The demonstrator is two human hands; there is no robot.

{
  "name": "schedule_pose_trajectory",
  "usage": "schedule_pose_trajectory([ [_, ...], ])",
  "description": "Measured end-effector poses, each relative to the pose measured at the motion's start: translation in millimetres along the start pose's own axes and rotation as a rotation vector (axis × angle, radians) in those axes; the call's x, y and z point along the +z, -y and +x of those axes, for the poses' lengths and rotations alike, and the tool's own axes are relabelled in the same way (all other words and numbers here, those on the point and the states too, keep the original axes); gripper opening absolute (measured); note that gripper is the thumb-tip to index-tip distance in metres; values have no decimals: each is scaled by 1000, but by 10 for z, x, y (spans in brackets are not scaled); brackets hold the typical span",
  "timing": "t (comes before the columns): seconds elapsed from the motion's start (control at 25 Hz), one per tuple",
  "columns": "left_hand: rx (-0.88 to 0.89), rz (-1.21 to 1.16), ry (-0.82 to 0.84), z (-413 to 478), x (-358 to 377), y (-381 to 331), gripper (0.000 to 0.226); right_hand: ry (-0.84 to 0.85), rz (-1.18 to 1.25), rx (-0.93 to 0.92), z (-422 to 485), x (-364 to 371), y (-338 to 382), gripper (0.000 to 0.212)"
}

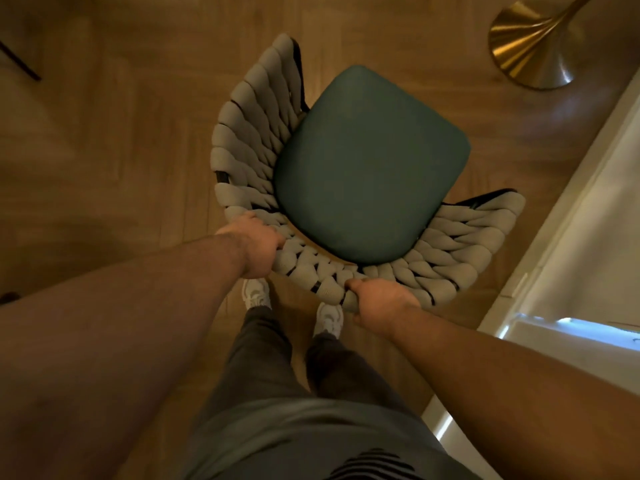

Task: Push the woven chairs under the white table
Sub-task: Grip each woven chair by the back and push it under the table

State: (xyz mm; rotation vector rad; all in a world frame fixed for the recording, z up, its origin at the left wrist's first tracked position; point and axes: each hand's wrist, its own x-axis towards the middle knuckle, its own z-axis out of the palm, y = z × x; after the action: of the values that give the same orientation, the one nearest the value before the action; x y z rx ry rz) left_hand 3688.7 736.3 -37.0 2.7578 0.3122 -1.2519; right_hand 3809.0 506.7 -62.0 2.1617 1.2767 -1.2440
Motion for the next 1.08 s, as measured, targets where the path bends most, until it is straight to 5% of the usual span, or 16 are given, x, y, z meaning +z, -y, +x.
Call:
schedule_pose_trajectory([
  [0.6, -156, -270, -124, -1082, 1213, -1156, 40, 61, -309, -17, -749, 833, 145, 60],
  [1.08, -398, -623, -29, -2067, 2182, -2206, 51, 94, -611, -294, -1154, 1536, 262, 54],
])
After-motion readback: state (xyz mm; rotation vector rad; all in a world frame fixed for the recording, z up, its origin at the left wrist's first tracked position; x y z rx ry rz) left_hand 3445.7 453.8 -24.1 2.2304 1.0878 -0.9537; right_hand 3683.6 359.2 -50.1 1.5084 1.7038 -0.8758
